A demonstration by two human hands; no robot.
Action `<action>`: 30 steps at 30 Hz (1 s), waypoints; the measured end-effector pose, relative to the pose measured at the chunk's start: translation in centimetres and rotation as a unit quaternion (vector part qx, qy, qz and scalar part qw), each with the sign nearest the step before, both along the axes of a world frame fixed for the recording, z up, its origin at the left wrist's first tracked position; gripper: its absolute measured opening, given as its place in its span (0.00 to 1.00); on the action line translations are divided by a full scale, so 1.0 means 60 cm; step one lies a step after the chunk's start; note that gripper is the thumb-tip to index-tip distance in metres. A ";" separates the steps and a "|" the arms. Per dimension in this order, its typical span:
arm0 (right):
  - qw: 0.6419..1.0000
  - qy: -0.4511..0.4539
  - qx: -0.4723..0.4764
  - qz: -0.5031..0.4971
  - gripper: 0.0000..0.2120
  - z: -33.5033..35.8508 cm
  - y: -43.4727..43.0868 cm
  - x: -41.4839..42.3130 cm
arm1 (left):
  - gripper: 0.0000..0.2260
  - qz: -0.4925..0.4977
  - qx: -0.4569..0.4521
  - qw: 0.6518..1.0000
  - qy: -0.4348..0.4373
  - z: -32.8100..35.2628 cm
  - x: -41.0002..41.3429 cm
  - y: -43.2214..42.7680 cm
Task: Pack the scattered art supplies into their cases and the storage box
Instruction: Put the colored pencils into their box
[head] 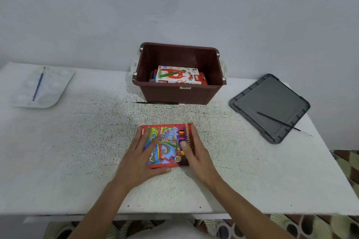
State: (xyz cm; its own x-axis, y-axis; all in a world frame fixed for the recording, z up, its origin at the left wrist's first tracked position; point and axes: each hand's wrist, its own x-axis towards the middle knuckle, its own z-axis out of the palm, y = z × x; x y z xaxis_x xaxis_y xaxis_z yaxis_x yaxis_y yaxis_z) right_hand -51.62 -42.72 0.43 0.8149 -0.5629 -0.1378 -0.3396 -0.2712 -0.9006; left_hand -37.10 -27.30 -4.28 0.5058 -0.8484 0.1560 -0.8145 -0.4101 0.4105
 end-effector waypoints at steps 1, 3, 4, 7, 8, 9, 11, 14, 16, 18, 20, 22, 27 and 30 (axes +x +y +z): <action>1.000 0.001 -0.007 -0.003 0.38 0.002 0.003 0.001 | 0.47 -0.001 0.000 1.000 0.000 0.000 0.000 0.000; 0.999 0.011 -0.040 0.007 0.42 0.004 0.009 0.001 | 0.47 0.000 0.004 1.000 -0.003 0.000 0.000 0.000; 0.999 0.015 -0.044 0.012 0.43 0.005 0.009 0.001 | 0.47 0.001 0.004 1.000 -0.005 0.000 0.000 0.000; 1.000 0.009 0.014 0.000 0.37 0.004 0.002 0.000 | 0.47 0.001 0.002 1.000 -0.004 0.001 0.000 0.000; 1.000 0.003 0.024 -0.006 0.36 0.003 0.002 0.002 | 0.47 0.001 0.002 1.000 -0.002 0.000 0.000 0.001; 1.000 -0.002 0.017 -0.010 0.37 0.002 0.006 0.002 | 0.47 0.001 0.004 1.000 0.002 0.002 0.000 0.001; 1.000 -0.012 0.012 -0.007 0.37 0.000 0.012 0.001 | 0.47 0.001 0.005 1.000 0.014 0.004 -0.001 0.001; 0.997 -0.035 0.071 -0.016 0.34 0.000 0.007 -0.005 | 0.48 0.009 0.008 0.999 0.048 0.011 0.000 0.003; 0.994 -0.043 0.090 -0.037 0.30 0.006 0.002 -0.010 | 0.46 0.021 -0.010 0.996 0.090 0.016 0.000 0.003; 0.989 -0.063 0.116 -0.062 0.25 0.017 0.002 -0.015 | 0.41 0.068 -0.045 0.982 0.170 0.026 -0.005 0.002; 0.985 -0.082 0.127 -0.082 0.24 0.026 0.001 -0.018 | 0.36 0.144 -0.071 0.959 0.233 0.033 -0.011 -0.001; 0.984 -0.085 0.125 -0.095 0.24 0.028 -0.001 -0.020 | 0.33 0.197 -0.082 0.945 0.247 0.043 -0.017 -0.004; 0.980 -0.077 0.152 -0.107 0.25 0.025 0.005 -0.026 | 0.22 0.247 -0.154 0.880 0.375 0.079 -0.036 -0.018; 0.977 -0.082 0.162 -0.115 0.24 0.043 0.007 -0.031 | 0.12 0.250 -0.184 0.850 0.425 0.096 -0.038 -0.020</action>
State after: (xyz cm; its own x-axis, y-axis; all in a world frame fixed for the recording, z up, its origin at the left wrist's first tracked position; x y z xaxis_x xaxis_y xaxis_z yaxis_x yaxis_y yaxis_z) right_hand -53.46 -42.32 3.02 0.6980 -0.6825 -0.2167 -0.2019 0.1028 -0.9740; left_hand -39.37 -28.47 1.49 0.8521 -0.4662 -0.2381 0.0793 -0.3346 0.9390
